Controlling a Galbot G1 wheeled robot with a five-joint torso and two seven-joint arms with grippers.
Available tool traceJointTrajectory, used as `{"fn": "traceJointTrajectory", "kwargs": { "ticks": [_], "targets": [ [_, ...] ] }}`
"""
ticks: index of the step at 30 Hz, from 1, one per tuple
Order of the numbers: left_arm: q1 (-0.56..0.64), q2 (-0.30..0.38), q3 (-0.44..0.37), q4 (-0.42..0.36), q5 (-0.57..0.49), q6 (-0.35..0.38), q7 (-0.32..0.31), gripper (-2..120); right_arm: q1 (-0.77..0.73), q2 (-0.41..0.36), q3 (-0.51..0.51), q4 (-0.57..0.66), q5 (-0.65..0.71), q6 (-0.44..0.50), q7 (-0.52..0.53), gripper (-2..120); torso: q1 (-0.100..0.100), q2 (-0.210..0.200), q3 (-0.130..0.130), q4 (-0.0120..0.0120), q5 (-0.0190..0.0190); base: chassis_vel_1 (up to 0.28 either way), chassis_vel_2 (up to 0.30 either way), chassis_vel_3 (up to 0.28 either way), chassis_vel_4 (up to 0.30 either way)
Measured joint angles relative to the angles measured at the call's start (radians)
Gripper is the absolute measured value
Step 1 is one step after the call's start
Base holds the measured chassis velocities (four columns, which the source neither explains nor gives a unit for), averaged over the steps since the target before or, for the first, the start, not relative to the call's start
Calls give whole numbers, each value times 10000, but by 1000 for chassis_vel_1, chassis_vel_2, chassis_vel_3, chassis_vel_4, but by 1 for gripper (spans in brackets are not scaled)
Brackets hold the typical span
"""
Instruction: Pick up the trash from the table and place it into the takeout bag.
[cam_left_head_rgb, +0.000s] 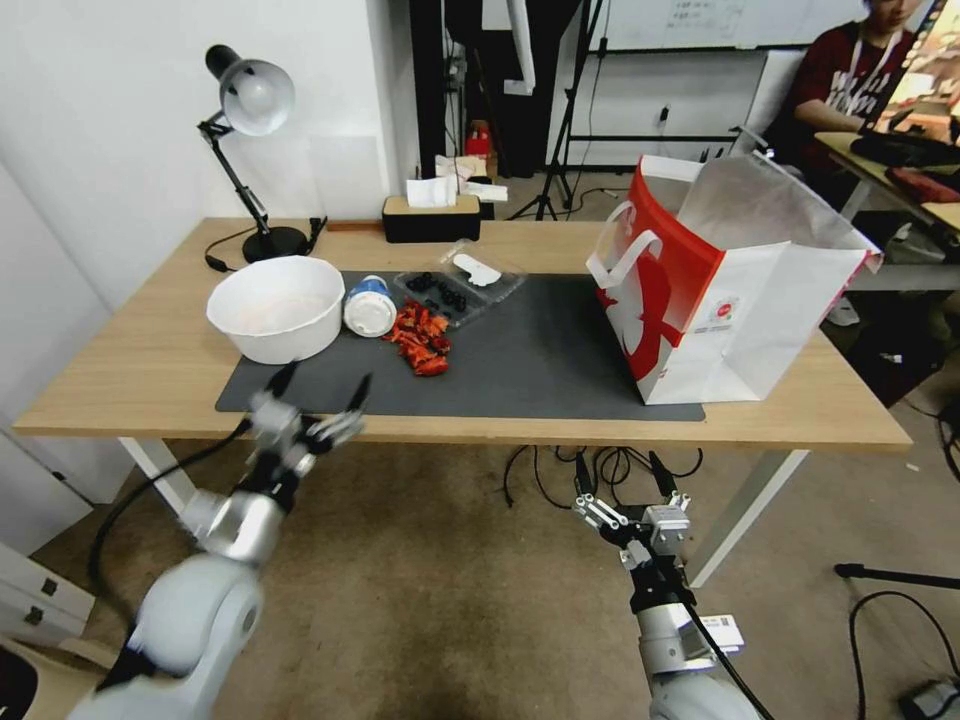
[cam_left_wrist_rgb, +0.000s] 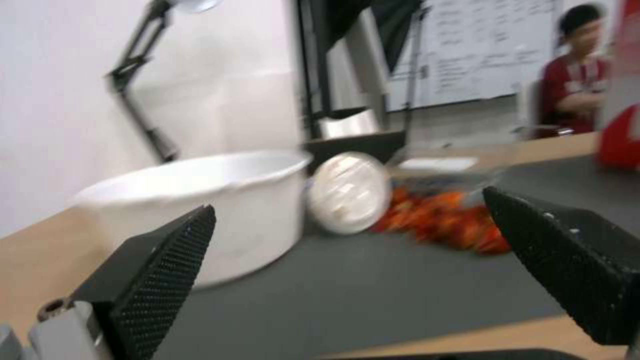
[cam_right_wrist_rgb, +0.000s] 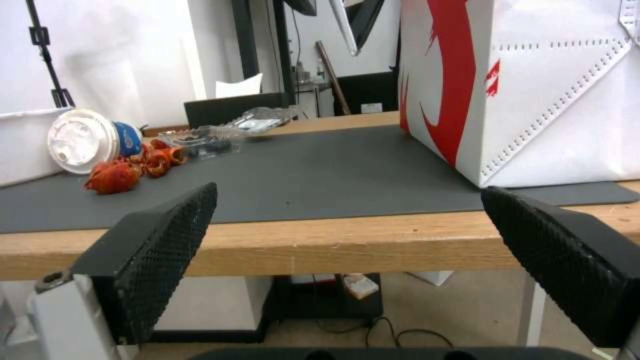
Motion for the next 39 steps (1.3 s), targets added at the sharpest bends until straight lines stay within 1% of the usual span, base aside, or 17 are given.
{"fn": "traceJointTrajectory", "kwargs": {
  "ticks": [2, 3, 8, 10, 11, 14, 19, 29, 33, 36, 37, 38, 39],
  "targets": [
    [270, -132, -255, 307, 89, -309, -46, 100, 0, 0, 0, 0, 1, 0, 0, 100, 2, -1, 1, -3, -5, 0, 0, 0, 0],
    [388, -194, -306, 368, 100, -361, -60, 100, 0, 0, 0, 1, 0, 0, 0, 100, 3, -2, 1, -3, -1, 0, 0, 0, 0],
    [658, -514, -296, 534, 256, -628, -103, 100, 0, 0, 0, 1, 0, 0, 0, 100, 1, -2, 1, 0, -2, 0, 0, 0, 0],
    [790, -814, -226, 693, 436, -915, -106, 100, 0, 0, 0, 0, 0, 0, 0, 100, 2, -2, 1, -1, -3, 0, 0, 0, 0],
    [845, -931, -194, 745, 472, -964, -84, 100, 1, 0, 0, 0, 0, 0, 0, 100, 2, -2, 2, -1, -2, 0, 0, 0, 0],
    [856, -1003, -190, 849, 456, -943, 63, 100, 0, 0, 0, 0, 0, 0, 0, 100, 1, -2, 1, 1, -1, 0, 0, 0, 0],
    [629, -895, -216, 1136, 430, -853, 153, 100, 0, 0, 0, 0, 0, 0, 0, 100, 3, -3, 2, -1, -2, 0, 0, 0, 0],
    [476, -890, -208, 1245, 346, -751, 169, 100, 1, 0, 0, 0, 0, 0, 0, 100, 4, -2, 2, -1, -2, 0, 0, 0, 0],
    [483, -778, -261, 1291, 246, -754, 229, 100, 1, 0, 0, 1, 0, 0, 0, 100, 3, -2, 2, 1, -2, 0, 0, 0, 0],
    [271, -403, -340, 1214, -16, -481, 242, 100, 0, 0, 0, 0, 0, 0, 0, 100, 3, -2, 2, 3, -5, 0, 0, 0, 0],
    [271, -403, -340, 1214, -16, -481, 242, 100, 0, 0, 0, 0, 0, 0, 0, 100, 3, -2, 2, 3, -5, 0, 0, 0, 0],
    [57, -144, -377, 1110, -133, -238, 226, 100, 1, 0, 0, 1, 0, 0, 0, 100, 3, -2, 1, 3, -3, 0, 0, 0, 0],
    [36, -116, -379, 1099, -145, -214, 222, 100, 0, 1, 0, 1, 0, 0, 0, 100, 3, -2, 2, 3, -2, 0, 0, 0, 0]
  ]
}}
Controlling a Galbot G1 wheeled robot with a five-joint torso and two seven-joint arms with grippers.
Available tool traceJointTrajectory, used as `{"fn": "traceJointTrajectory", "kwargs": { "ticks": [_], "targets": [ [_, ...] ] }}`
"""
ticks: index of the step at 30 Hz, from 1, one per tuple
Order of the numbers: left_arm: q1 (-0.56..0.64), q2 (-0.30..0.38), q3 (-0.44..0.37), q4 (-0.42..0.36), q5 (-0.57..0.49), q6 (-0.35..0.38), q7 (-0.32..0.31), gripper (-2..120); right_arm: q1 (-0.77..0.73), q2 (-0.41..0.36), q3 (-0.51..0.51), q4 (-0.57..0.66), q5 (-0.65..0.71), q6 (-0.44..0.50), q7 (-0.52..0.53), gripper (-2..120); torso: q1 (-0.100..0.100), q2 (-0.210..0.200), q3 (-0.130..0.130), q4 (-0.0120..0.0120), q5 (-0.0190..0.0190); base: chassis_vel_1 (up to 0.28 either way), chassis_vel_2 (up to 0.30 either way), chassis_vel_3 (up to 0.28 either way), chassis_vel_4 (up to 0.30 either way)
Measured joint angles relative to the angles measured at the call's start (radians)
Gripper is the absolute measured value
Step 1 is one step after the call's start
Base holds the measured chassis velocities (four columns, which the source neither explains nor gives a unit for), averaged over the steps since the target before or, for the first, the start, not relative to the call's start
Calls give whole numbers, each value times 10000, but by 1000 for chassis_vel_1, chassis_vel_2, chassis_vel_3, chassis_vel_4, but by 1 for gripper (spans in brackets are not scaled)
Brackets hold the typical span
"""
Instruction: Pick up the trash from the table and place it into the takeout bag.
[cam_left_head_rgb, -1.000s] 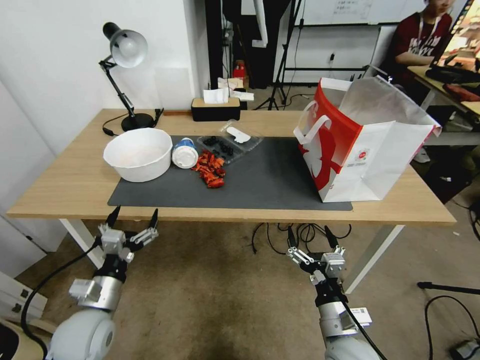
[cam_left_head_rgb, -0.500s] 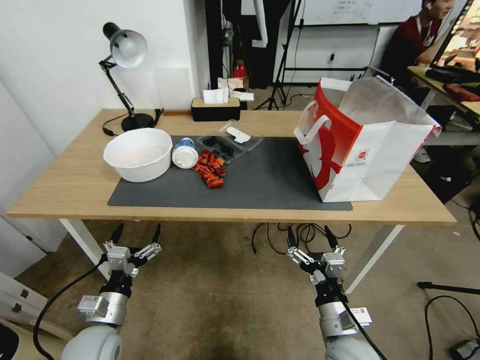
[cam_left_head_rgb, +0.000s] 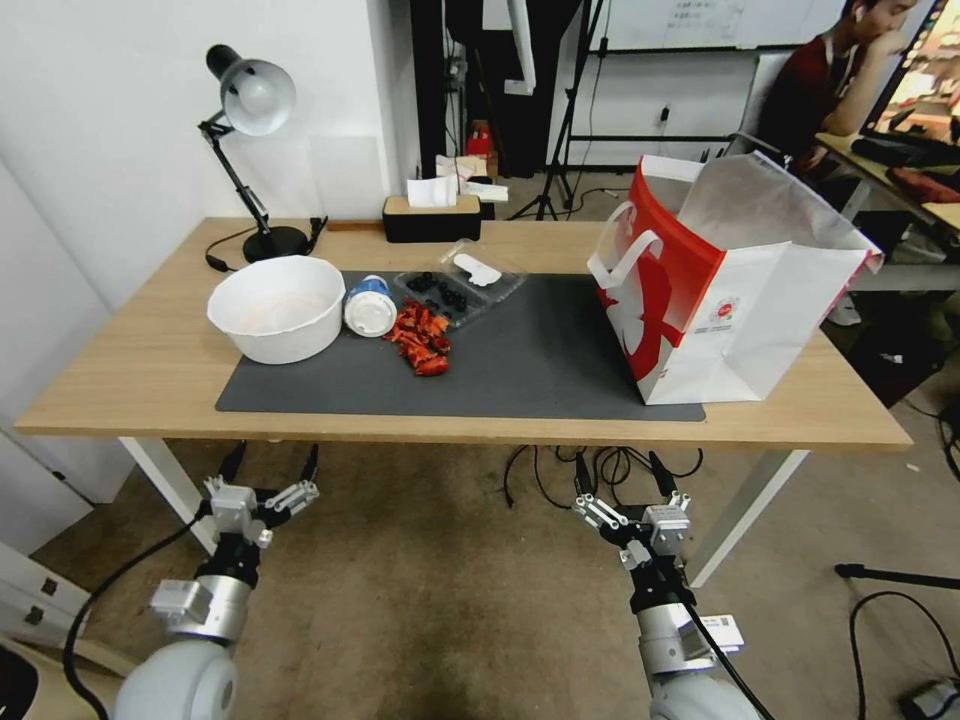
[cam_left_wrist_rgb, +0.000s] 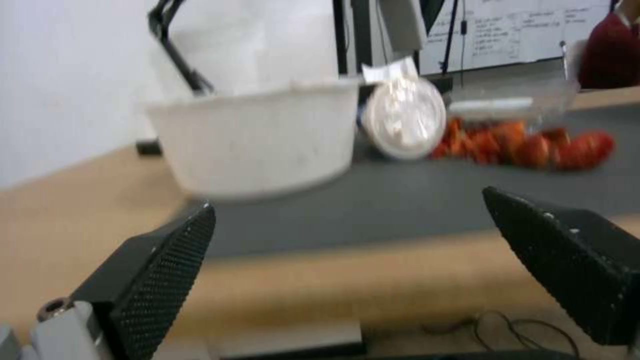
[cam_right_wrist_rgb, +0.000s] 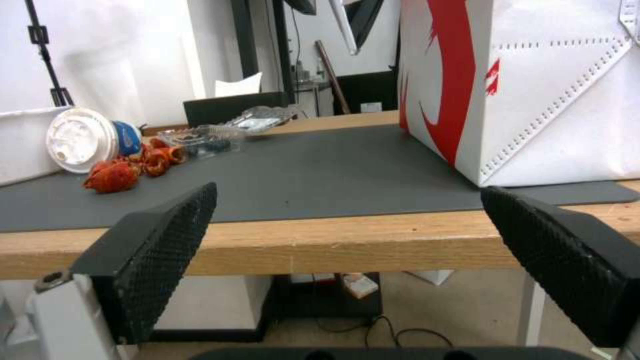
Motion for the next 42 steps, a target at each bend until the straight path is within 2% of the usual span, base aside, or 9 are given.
{"fn": "traceJointTrajectory", "kwargs": {
  "ticks": [4, 8, 10, 14, 21, 28, 34, 39, 42],
  "targets": [
    [-755, 857, 167, -443, -387, 949, -305, 100, 0, 0, 0, 0, 0, 0, 0, 100, 1, 0, 0, -3, 2, 0, 0, 0, 0],
    [-2734, 2249, 1274, -1192, -2611, 2874, -1461, 100, 0, 0, 0, 0, 0, 0, 0, 100, 1, -1, 1, -9, 1, 0, 0, 0, 0],
    [-2844, 2337, 1332, -1209, -2715, 2952, -1504, 100, 0, 0, 0, 0, 0, 0, 0, 100, 1, 0, 0, -10, 0, 0, 0, 0, 0],
    [-5453, 4461, 2987, -640, -4224, 3565, -2097, 100, 1, 0, 0, 0, 0, 0, 0, 100, 1, -1, 1, -2, -3, 0, 0, 0, 0],
    [-8318, 5428, 4882, 448, -5350, 3746, -2348, 100, -1, 0, 0, 0, 0, 0, 0, 100, 1, -1, 2, -2, -3, 0, 0, 0, 0],
    [-10883, 5534, 7497, 1384, -6025, 4601, -2504, 100, 0, -3, 0, 0, 0, 0, 0, 100, -1, -1, 1, -4, -1, 0, 0, 0, 0],
    [-14442, 4523, 10609, 3565, -7681, 6762, -3752, 100, 2, 0, 0, 0, 0, 0, 0, 100, 0, -2, 1, -3, 3, 0, 0, 0, 0],
    [-15717, 3759, 11464, 4499, -8016, 7664, -3903, 100, 0, 0, 0, 0, 0, 0, -1, 100, 1, -1, 1, -5, 3, 0, 0, 0, 0],
    [-16580, 3046, 12003, 5448, -8344, 9175, -3936, 100, 0, 0, 0, 0, 0, 0, 0, 100, 1, -1, 1, -6, 6, 0, 0, 0, 0]
  ]
}}
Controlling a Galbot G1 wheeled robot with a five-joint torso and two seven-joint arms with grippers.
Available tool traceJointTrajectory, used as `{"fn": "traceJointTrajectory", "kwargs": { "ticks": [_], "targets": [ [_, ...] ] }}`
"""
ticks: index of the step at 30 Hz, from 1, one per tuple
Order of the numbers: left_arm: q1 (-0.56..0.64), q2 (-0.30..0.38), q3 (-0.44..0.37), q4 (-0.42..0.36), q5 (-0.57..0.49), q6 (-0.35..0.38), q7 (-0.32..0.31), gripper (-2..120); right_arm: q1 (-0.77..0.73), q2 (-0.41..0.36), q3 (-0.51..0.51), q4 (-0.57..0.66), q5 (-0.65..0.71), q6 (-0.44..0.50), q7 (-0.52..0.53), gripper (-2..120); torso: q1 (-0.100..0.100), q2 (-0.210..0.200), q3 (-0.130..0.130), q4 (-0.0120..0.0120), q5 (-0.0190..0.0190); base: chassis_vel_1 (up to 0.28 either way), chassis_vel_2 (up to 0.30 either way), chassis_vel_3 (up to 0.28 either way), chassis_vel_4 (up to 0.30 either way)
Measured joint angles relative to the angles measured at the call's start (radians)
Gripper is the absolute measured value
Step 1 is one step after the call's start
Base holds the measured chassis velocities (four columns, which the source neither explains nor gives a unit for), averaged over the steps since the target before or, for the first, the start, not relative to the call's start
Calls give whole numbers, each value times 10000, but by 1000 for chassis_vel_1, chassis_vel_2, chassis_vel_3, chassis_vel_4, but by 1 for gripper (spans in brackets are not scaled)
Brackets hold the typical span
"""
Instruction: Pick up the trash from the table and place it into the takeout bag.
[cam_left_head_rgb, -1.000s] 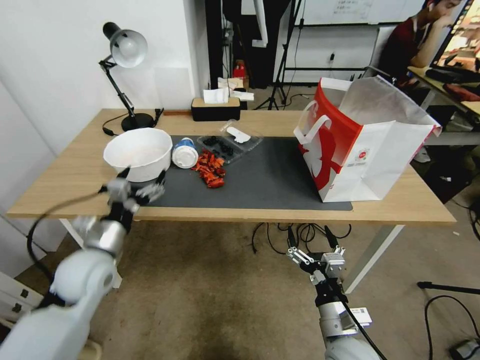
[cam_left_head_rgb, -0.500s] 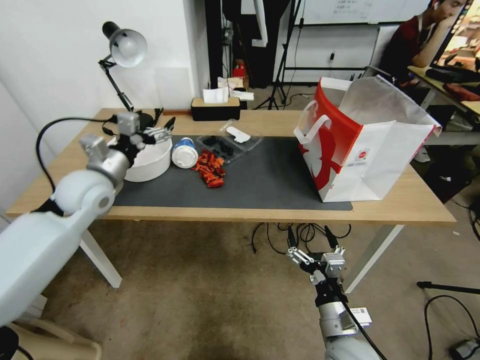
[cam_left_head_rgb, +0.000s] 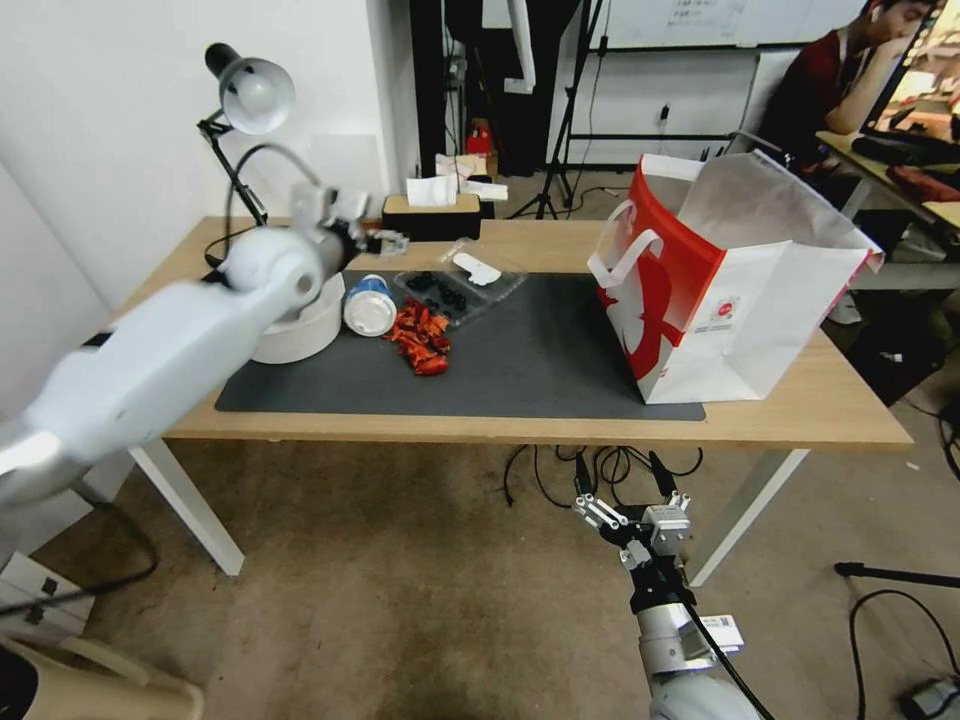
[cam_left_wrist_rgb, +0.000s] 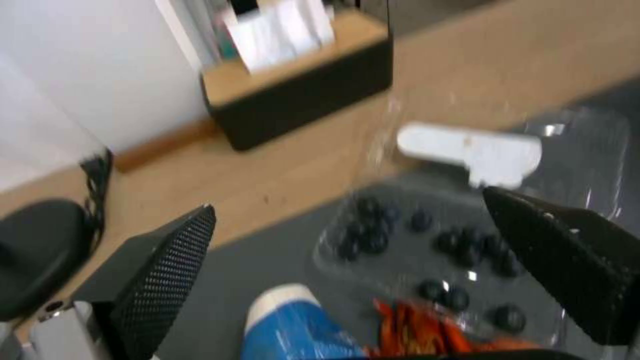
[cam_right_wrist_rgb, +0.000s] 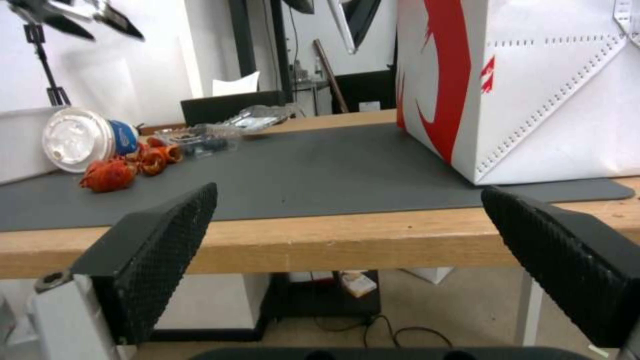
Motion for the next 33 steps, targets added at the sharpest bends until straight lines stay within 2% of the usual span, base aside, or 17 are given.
{"fn": "traceJointTrajectory", "kwargs": {
  "ticks": [1, 3, 5, 7, 9, 14, 17, 18, 21, 23, 25, 33],
  "targets": [
    [-145, -188, 110, 294, -62, 334, -1, 100, 0, 0, 0, 0, 0, 0, 0, 100, 0, 0, 0, 0, -3, 0, 0, 0, 0],
    [-183, -243, 133, 393, -80, 430, -1, 100, -1, 0, 0, 0, 0, 0, 1, 100, 0, 0, 0, 1, -4, 0, 0, 0, 0],
    [-332, -649, 202, 1143, -313, 786, -79, 100, 0, 0, 0, 0, 0, 0, -1, 100, 0, 0, -1, 6, -6, 0, 0, 0, 0],
    [-347, -712, 206, 1260, -351, 811, -107, 100, 0, 0, 0, 0, 0, 0, 0, 100, 0, 0, -1, 5, -5, 0, 0, 0, 0],
    [-365, -1063, 129, 1950, -425, 827, -200, 100, -1, 0, 0, 0, 0, 0, 0, 100, 0, 0, 0, 4, -6, 0, 0, 0, 0],
    [-366, -1341, 121, 2557, -425, 819, -331, 100, 0, 0, 0, 0, 0, 0, 0, 100, 0, 0, 0, 3, -6, 0, 0, 0, 0],
    [-436, -1586, 135, 3102, -644, 799, -895, 100, 0, 0, 0, 0, 0, 0, 0, 100, -1, 2, -1, 2, -6, 0, 0, 0, 0],
    [-436, -1586, 135, 3102, -644, 799, -895, 100, 0, 0, 0, 0, 0, 0, 0, 100, -1, 2, -1, 2, -6, 0, 0, 0, 0],
    [-535, -1669, 243, 3320, -1566, 774, -1759, 100, 0, 0, 0, 0, 0, 0, 0, 100, 0, 2, -1, 3, -6, 0, 0, 0, 0],
    [-546, -1670, 250, 3320, -1701, 771, -1863, 100, 0, 0, 0, 0, 1, 0, 0, 100, 0, 2, -1, 3, -6, 0, 0, 0, 0],
    [-584, -1684, 272, 3313, -2541, 755, -2555, 100, 0, 0, 0, 0, 0, 0, 0, 100, -1, 2, -2, 3, -4, 0, 0, 0, 0],
    [-402, -1622, 258, 3192, -3412, 727, -3108, 100, 0, 0, 0, 0, 0, 0, 0, 100, -2, 2, -3, 2, -4, 0, 0, 0, 0]
  ]
}}
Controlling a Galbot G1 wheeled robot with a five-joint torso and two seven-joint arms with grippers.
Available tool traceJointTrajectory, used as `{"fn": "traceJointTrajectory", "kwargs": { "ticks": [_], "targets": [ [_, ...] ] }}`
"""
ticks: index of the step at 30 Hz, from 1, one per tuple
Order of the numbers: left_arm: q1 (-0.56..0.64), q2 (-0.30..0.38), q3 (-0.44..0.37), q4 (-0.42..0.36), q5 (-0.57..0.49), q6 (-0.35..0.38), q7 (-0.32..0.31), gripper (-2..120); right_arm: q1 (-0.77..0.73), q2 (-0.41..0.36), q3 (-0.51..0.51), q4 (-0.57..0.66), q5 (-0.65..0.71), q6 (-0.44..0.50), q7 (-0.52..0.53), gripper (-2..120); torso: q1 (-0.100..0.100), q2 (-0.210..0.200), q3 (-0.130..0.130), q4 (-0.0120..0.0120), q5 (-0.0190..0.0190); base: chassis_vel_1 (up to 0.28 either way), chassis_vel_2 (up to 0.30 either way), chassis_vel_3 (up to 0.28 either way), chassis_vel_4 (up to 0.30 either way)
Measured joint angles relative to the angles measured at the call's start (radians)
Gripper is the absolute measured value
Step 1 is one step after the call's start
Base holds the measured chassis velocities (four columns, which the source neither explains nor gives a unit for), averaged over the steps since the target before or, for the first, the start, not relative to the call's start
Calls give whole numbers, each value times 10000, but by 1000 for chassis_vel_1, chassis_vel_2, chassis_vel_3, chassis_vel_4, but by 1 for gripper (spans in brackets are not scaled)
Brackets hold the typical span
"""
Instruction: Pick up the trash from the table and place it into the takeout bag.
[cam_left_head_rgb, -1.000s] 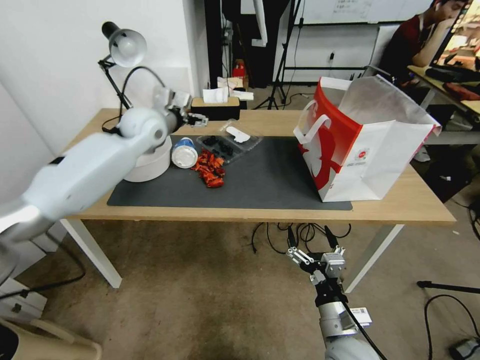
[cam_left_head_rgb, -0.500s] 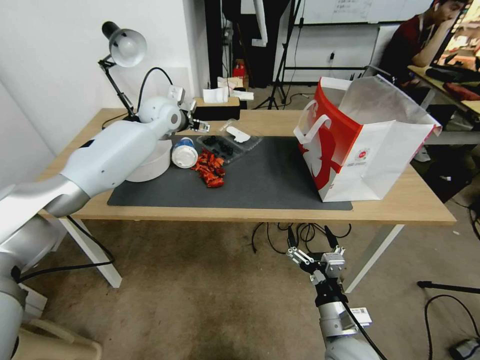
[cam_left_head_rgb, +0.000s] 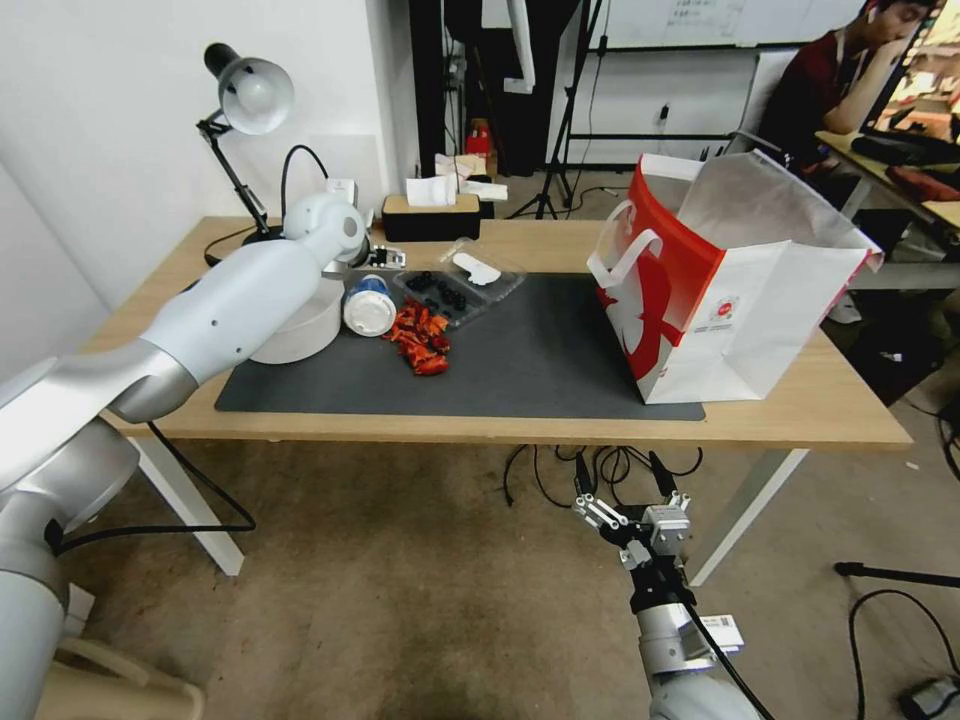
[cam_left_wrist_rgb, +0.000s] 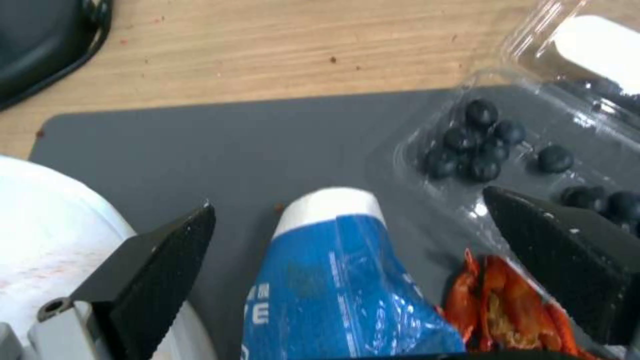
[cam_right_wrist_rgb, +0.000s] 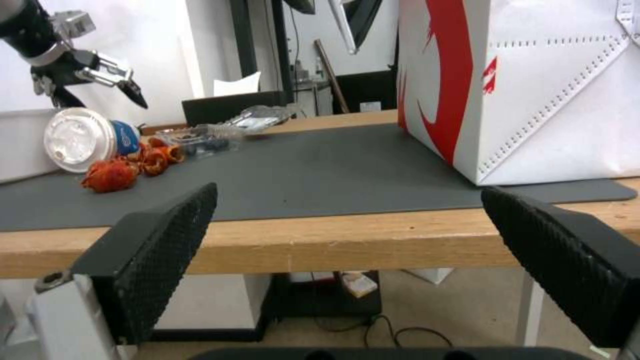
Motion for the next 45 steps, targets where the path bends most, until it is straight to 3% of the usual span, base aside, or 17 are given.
{"fn": "traceJointTrajectory", "kwargs": {
  "ticks": [45],
  "targets": [
    [347, -145, -114, 140, -412, -16, -267, 100, 0, 0, -1, 0, 0, 0, 0, 100, 0, -1, 2, 1, -1, 0, 0, 0, 0]
  ]
}}
